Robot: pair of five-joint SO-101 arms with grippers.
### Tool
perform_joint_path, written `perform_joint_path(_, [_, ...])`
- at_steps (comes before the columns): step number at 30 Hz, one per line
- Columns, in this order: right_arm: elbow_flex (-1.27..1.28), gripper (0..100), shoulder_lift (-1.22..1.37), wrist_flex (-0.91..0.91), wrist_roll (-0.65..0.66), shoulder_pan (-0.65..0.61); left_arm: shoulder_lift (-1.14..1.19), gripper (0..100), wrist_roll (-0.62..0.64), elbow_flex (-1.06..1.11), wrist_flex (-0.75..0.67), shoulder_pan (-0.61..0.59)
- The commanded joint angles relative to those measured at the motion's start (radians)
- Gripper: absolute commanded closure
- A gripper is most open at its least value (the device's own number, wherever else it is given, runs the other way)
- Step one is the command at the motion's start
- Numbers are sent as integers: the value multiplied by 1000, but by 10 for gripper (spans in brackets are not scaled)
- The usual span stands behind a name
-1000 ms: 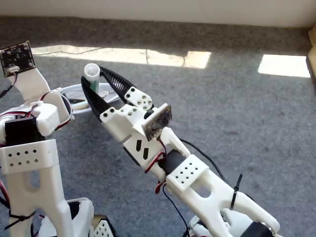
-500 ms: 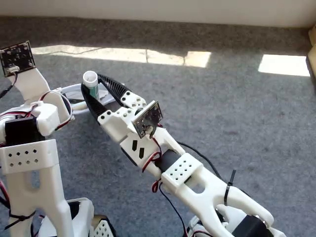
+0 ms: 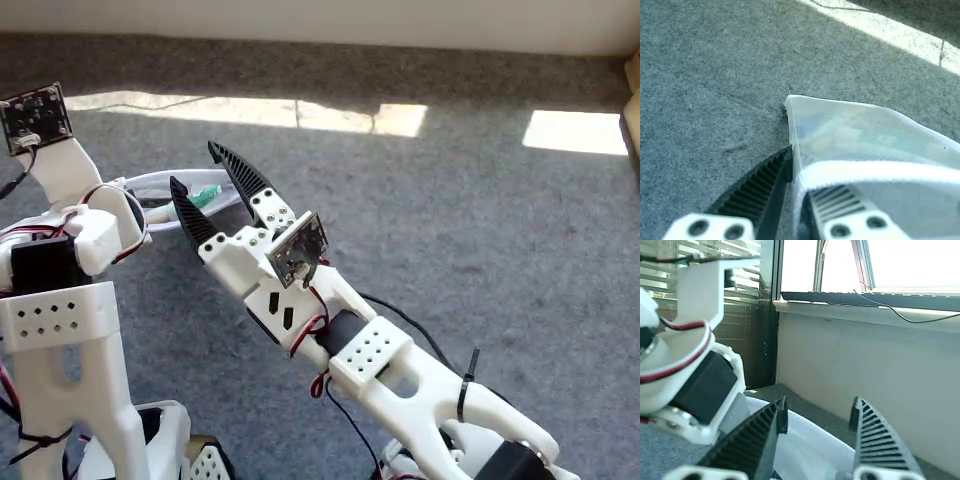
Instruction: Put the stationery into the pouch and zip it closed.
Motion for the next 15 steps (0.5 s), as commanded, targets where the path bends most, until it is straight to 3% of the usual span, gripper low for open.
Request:
perform_joint_path(1, [10, 810, -134, 79, 0, -8, -13, 993, -5, -4, -23, -2])
perform_joint_path(10, [8, 810, -458, 561, 0, -5, -13, 993, -6, -4, -23, -5])
perform_joint_path(15, [7, 810, -579, 828, 0, 59, -13, 993, -6, -4, -23, -5])
